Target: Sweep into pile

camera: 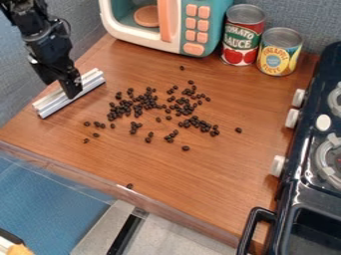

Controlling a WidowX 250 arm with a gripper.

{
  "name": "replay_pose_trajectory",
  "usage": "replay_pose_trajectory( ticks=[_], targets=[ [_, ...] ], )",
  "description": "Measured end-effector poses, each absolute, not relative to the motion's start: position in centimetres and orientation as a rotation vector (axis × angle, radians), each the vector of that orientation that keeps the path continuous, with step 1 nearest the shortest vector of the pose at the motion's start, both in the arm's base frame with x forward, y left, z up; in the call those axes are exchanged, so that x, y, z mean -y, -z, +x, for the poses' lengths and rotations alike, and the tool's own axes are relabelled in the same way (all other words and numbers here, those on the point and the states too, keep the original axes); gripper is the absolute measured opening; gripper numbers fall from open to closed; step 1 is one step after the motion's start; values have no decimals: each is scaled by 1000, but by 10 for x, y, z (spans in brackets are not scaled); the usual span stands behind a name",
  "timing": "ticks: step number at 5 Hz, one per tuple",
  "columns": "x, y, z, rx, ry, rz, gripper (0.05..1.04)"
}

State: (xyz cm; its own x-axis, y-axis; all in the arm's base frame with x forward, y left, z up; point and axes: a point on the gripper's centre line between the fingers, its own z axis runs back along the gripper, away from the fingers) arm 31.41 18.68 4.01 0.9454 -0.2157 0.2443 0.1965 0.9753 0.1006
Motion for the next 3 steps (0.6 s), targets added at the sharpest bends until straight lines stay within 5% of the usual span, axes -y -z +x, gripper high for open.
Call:
replay_pose_trajectory(
  ticks=[3],
  targets=[
    [-185,-32,328,236,209,52,1000]
  ],
)
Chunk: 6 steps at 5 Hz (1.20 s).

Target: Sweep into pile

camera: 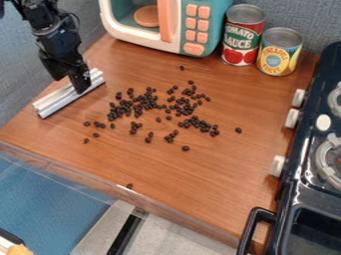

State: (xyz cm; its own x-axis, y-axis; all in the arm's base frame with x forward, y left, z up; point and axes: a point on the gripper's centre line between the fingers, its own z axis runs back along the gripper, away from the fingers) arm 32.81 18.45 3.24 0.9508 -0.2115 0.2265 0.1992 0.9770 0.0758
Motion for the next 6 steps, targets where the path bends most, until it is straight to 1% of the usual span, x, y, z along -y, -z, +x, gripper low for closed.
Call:
replay_pose_trajectory(
  ticks=[1,2,3,4,6],
  targets=[
    [-186,-30,325,221,213,65,1000],
    [-182,-24,318,199,226,49,943],
    [-180,-18,313,200,227,38,652],
    [-180,-19,312,207,228,36,393],
    [-177,-18,311,213,218,17,381]
  ],
)
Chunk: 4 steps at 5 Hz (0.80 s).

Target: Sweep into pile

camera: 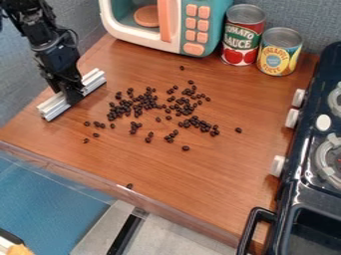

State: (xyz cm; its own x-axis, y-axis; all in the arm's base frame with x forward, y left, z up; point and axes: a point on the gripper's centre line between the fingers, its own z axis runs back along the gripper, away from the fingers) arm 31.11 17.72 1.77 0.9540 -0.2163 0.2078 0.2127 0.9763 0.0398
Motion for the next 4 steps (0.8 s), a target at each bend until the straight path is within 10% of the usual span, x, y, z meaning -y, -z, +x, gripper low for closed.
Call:
replay_pose_trajectory(
  ticks=[4],
  targets=[
    [-150,-14,278,324,-11,30,381]
  ],
)
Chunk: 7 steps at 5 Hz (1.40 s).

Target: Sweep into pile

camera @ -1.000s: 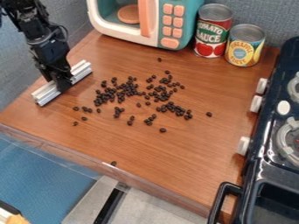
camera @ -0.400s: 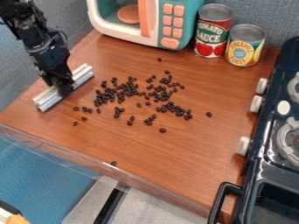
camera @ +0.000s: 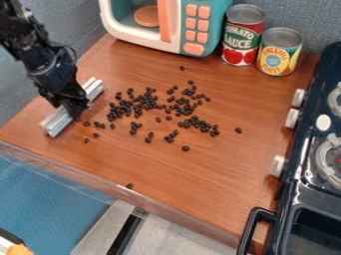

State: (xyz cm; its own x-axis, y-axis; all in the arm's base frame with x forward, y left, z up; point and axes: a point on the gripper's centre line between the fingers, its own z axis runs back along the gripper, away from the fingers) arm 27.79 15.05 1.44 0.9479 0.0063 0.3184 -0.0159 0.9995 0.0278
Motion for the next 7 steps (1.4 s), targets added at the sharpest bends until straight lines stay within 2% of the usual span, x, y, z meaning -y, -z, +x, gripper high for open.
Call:
replay_pose_trajectory(
  ticks=[2,4,7],
  targets=[
    [-134,-15,268,406,-390,9,381],
    [-104,-17,276,421,-514,-95,381],
    [-91,-15,298,456,-550,-94,381]
  ],
)
